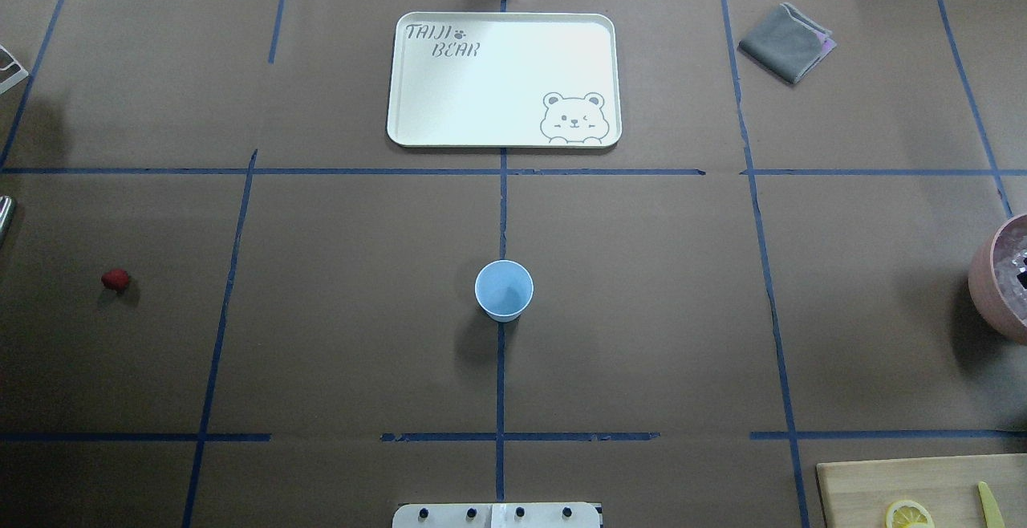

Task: Mash ice and strawberries in cup
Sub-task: 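Grasp one clear ice cube from the bowl with the right gripper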

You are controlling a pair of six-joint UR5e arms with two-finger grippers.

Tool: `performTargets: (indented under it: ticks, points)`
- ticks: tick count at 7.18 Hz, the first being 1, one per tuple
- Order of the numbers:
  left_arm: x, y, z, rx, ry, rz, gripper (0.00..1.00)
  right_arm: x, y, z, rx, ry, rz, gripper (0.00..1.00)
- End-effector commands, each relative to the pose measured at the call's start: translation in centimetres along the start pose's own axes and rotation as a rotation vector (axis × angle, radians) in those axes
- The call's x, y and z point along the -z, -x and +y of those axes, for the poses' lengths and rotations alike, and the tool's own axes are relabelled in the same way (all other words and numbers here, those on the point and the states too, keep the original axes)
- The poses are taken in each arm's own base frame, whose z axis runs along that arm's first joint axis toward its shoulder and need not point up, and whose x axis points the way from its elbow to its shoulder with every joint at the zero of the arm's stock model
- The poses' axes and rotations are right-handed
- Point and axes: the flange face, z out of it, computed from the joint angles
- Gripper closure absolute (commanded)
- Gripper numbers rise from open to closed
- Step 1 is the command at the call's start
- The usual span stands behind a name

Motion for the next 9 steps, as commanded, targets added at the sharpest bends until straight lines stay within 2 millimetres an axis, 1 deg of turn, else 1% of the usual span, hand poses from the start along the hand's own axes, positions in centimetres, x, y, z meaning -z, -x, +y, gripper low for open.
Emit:
performTargets:
  ticks: [1, 7, 8, 9]
  points:
    - [-0.07, 0.02, 0.00, 0.001, 0.001, 0.000, 0.00, 0.16, 0.23, -0.40, 0.004, -0.005, -0.001, 0.48]
    - [0.03, 0.02, 0.00, 0.001, -0.001, 0.000, 0.00, 0.11, -0.06, -0.34, 0.008, -0.006, 0.013, 0.49]
    - [0.03, 0.02, 0.00, 0.001, -0.001, 0.000, 0.00, 0.11, -0.06, -0.34, 0.007, -0.006, 0.013, 0.53]
    - [-0.07, 0.02, 0.00, 0.000, 0.001, 0.000, 0.00, 0.21, 0.05, -0.43, 0.009, -0.008, 0.013, 0.71]
